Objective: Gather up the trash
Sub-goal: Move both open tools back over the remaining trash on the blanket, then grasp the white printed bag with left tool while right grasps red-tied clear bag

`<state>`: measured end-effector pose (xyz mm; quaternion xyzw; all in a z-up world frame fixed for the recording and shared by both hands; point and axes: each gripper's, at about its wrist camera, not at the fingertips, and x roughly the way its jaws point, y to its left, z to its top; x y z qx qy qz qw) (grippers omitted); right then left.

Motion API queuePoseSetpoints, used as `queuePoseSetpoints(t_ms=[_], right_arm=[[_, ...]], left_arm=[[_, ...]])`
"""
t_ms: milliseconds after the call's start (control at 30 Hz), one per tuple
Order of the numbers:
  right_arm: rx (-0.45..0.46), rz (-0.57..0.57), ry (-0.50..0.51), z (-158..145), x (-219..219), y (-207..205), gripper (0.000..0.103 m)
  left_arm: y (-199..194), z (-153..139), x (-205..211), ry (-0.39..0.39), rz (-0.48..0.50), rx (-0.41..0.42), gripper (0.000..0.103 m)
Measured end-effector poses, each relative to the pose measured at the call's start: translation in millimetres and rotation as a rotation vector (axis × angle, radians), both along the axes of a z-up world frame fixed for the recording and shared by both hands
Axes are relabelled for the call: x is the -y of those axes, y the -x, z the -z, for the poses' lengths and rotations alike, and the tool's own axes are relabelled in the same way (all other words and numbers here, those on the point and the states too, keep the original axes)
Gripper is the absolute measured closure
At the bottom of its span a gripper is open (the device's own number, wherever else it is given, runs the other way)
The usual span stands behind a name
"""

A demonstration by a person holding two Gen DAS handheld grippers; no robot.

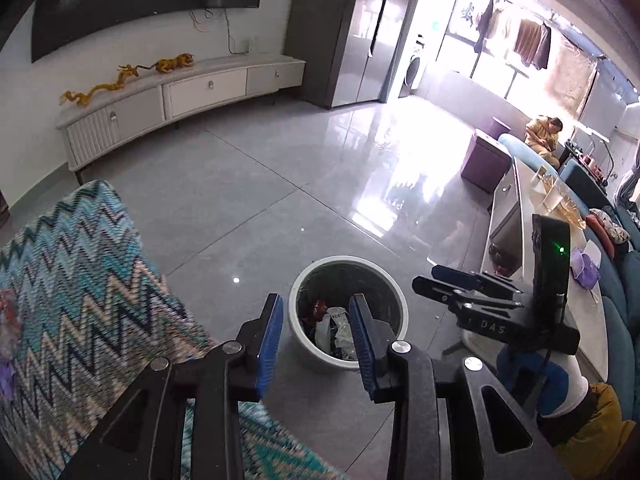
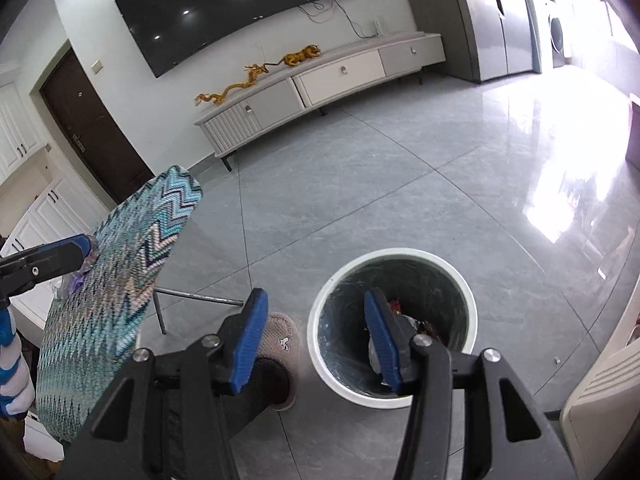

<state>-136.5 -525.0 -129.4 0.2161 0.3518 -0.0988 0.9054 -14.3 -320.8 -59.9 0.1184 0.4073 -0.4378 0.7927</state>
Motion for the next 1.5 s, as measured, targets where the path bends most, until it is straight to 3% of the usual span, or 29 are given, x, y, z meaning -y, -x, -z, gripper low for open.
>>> queuePoseSetpoints(t_ms=[200,367,500,633,767,900,1000,1300,1500], right_arm=[[0.078,-0.103,0.080,-68,-67,-16,0.054],[0.126,-0.213,0.155,-117,-128,-32,0.054],[0.151,-0.306,0.188,-144,-174,-52,0.054],[0.147,-0.392,0.182,-151,-211,-82,0.054],[0.113,-0.456,0.160,-138,-237,-118,0.054],[0.052,-0.518,0.148,-115,-267,-167,0.054],[0.009,-0.562,0.126,-93,-288,-204,0.054],[-0.110,-0.633,0.071,-23,-334,-308,0.054],[-0.155,-0.636,0.038,11,-345,-355,0.054]], left_arm=[[-4,-37,-110,0.065,-0.127,0.078,0.071],[-11,-51,-195,0.123,-0.247,0.115,0.071],[-24,-47,-258,0.158,-0.356,0.120,0.071],[-48,-31,-319,0.169,-0.471,0.087,0.071],[-72,-9,-366,0.151,-0.563,0.051,0.071],[-98,10,-398,0.125,-0.635,0.023,0.058],[-124,22,-414,0.112,-0.671,0.004,0.057],[-205,57,-412,0.063,-0.702,-0.034,0.057],[-243,81,-414,0.042,-0.714,-0.072,0.057]])
